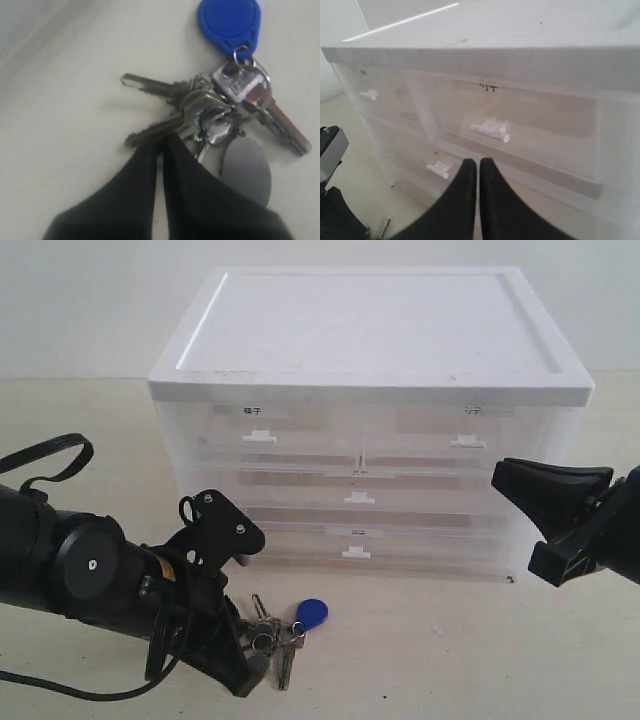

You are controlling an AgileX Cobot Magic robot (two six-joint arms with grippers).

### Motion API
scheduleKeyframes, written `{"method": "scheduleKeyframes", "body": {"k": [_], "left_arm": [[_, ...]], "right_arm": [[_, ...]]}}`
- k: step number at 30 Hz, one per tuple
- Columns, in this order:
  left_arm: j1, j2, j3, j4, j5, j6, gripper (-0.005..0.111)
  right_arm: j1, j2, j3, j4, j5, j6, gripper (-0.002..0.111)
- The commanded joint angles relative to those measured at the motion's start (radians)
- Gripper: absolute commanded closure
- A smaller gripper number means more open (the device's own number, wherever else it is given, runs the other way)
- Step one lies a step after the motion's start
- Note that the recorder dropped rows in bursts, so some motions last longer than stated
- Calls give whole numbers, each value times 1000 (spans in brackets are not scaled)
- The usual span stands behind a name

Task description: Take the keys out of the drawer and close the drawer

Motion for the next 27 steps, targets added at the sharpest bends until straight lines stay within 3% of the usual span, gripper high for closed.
{"method": "scheduleKeyframes", "body": {"k": [1, 10, 21, 27], "left_arm": [[-11, 28, 8, -7, 12, -13, 102], [-126, 76, -45, -7, -24, -13, 102], [-129, 162, -221, -7, 25, -66, 102], [-129, 141, -235, -7, 65, -57, 102]], "right_arm": [[-2, 4, -3, 6, -4, 2, 108], [-2, 4, -3, 9, -15, 2, 108], [-2, 4, -3, 5, -17, 4, 108], [-2, 4, -3, 5, -17, 4, 108]]}}
